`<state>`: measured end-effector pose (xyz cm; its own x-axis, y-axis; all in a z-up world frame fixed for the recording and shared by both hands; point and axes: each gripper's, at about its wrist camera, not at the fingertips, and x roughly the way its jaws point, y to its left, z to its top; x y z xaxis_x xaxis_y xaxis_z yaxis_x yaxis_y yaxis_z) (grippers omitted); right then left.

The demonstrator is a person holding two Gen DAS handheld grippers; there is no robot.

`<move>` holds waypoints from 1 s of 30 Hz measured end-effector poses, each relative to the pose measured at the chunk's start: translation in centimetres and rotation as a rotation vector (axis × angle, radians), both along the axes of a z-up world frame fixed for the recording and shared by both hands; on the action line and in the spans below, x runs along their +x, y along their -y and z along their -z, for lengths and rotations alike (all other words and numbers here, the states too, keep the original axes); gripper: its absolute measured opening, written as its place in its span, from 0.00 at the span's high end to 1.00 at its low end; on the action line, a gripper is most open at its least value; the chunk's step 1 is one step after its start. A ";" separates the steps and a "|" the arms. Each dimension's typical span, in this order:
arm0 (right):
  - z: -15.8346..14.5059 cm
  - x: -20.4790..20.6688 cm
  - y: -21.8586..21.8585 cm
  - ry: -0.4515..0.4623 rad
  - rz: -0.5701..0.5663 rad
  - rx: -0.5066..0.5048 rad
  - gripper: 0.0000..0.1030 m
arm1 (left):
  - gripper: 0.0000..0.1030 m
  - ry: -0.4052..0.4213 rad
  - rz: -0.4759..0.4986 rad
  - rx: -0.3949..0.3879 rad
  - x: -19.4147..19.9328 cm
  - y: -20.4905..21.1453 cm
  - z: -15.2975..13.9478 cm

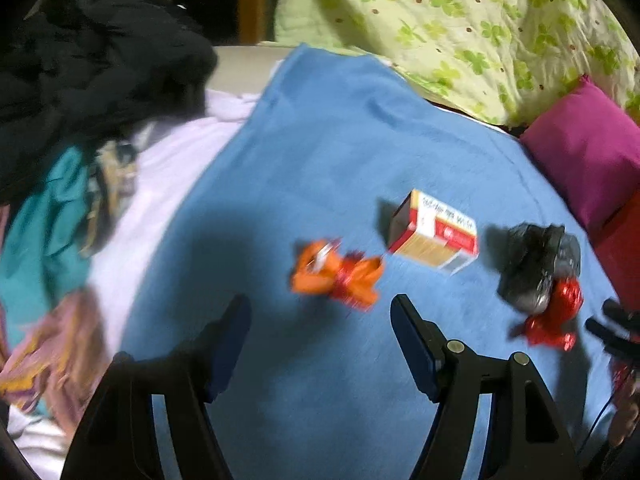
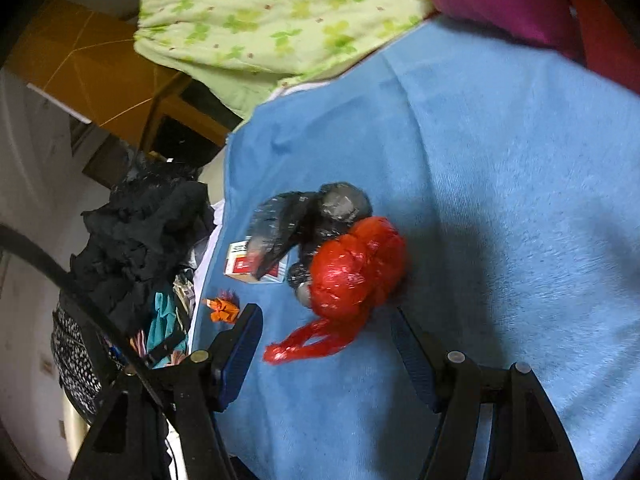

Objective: Collect trash
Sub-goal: 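Grasp the red plastic bag with the right gripper while the left gripper grasps the orange bag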

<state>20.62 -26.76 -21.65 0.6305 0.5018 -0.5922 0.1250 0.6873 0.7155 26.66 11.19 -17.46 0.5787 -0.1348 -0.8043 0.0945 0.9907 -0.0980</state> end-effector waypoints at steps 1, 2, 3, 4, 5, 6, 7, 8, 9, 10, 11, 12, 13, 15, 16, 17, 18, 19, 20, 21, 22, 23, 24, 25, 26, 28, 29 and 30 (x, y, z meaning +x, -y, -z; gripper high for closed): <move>0.3 0.4 0.1 -0.013 0.011 0.031 0.31 | 0.30 -0.012 -0.001 -0.004 0.8 0.3 0.3; 0.4 0.9 0.2 -0.019 0.020 0.045 0.31 | 0.30 -0.027 -0.007 -0.007 1.7 0.6 0.6; 0.5 1.2 0.2 -0.018 0.030 0.043 0.31 | 0.30 -0.040 -0.016 -0.011 2.3 0.8 1.0; 0.4 1.5 0.2 -0.014 0.041 0.032 0.31 | 0.30 -0.053 -0.024 -0.016 2.9 1.0 1.4; 0.5 1.8 0.1 -0.021 0.054 0.018 0.31 | 0.30 -0.070 -0.034 -0.024 3.6 1.2 1.9; 0.8 1.9 0.1 -0.035 0.064 0.012 0.31 | 0.30 -0.084 -0.045 -0.028 4.2 1.4 2.3; 1.3 2.2 0.1 -0.053 0.073 0.023 0.31 | 0.30 -0.095 -0.055 -0.027 4.5 1.6 2.6; 1.8 2.5 0.2 -0.064 0.077 0.038 0.31 | 0.30 -0.108 -0.066 -0.024 4.9 1.7 3.0; 2.1 2.7 0.3 -0.074 0.081 0.046 0.31 | 0.30 -0.119 -0.079 -0.025 5.1 1.8 3.4; 2.6 3.0 0.3 -0.090 0.085 0.054 0.31 | 0.30 -0.127 -0.092 -0.028 5.3 1.9 3.7; 2.8 3.2 0.3 -0.099 0.085 0.059 0.31 | 0.30 -0.136 -0.101 -0.031 5.5 2.0 4.0; 3.2 3.4 0.3 -0.111 0.083 0.072 0.31 | 0.30 -0.147 -0.106 -0.030 5.6 2.1 4.3; 3.5 3.6 0.4 -0.118 0.084 0.082 0.31 | 0.30 -0.154 -0.107 -0.028 5.6 2.3 4.5; 3.8 3.9 0.6 -0.119 0.084 0.100 0.33 | 0.30 -0.154 -0.115 -0.014 5.6 2.4 4.8; 3.8 4.0 0.6 -0.117 0.080 0.100 0.35 | 0.34 -0.154 -0.116 -0.009 5.7 2.5 4.9; 3.8 4.0 0.5 -0.113 0.072 0.096 0.45 | 0.39 -0.156 -0.115 -0.003 5.7 2.7 5.0; 3.9 4.3 0.3 -0.113 0.043 0.089 0.48 | 0.39 -0.156 -0.112 0.002 5.7 2.9 5.0; 3.9 4.2 0.1 -0.113 0.031 0.078 0.50 | 0.42 -0.150 -0.111 0.008 5.6 3.0 5.0; 3.8 4.2 0.0 -0.109 0.024 0.065 0.51 | 0.45 -0.144 -0.106 0.015 5.3 3.2 4.9; 3.6 4.2 -0.1 -0.102 0.018 0.050 0.52 | 0.47 -0.139 -0.097 0.029 5.2 3.5 4.8; 3.4 4.1 -0.2 -0.095 0.014 0.040 0.54 | 0.50 -0.138 -0.088 0.045 4.9 3.8 4.8; 3.2 4.1 -0.3 -0.090 0.012 0.037 0.54 | 0.53 -0.134 -0.081 0.055 4.7 4.0 4.7; 2.8 4.0 -0.3 -0.080 0.008 0.032 0.55 | 0.53 -0.129 -0.075 0.065 4.3 4.3 4.5; 2.5 3.9 -0.4 -0.070 0.006 0.024 0.55 | 0.54 -0.127 -0.069 0.069 4.1 4.5 4.4; 2.2 3.8 -0.4 -0.061 0.004 0.011 0.55 | 0.59 -0.126 -0.062 0.074 3.7 4.8 4.4; 1.6 3.5 -0.3 -0.048 0.004 -0.005 0.55 | 0.62 -0.122 -0.060 0.087 3.0 5.1 4.2; 1.4 3.4 -0.2 -0.045 0.004 -0.004 0.55 | 0.69 -0.121 -0.060 0.082 2.6 5.2 4.0; 1.1 3.1 0.0 -0.040 0.003 -0.003 0.55 | 0.69 -0.120 -0.058 0.076 2.2 5.3 3.8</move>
